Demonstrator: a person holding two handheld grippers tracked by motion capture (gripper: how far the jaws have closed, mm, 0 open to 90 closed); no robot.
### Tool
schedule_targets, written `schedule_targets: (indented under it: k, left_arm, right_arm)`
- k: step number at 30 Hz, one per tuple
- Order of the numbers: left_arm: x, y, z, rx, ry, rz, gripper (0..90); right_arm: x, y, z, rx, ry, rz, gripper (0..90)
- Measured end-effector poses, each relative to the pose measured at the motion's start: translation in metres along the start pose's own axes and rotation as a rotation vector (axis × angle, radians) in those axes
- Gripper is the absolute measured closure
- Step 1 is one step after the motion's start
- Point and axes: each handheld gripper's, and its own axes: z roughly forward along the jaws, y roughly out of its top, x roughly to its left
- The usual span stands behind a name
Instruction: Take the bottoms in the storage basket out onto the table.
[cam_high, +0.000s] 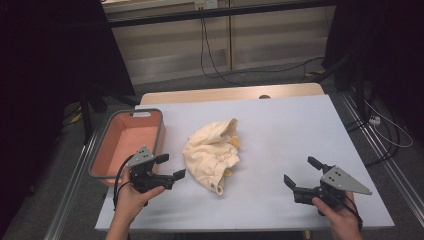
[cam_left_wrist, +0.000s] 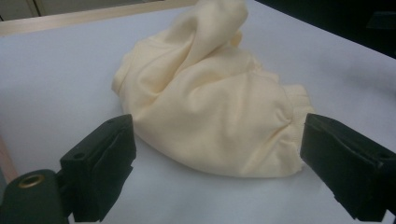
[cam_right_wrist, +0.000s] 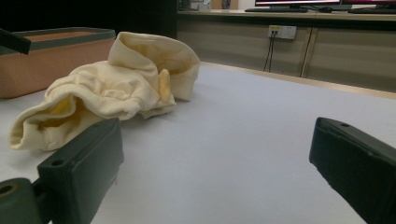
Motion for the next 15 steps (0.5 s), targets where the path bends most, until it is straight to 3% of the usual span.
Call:
schedule_targets:
  k: [15]
  left_arm:
    - [0.0037,-0.0066,-0.009,-0.025,0.004,0.005,8.2]
  right_arm:
    - [0.0003,0.0002,-0.0004,0.001,0.002,0.0,2.8]
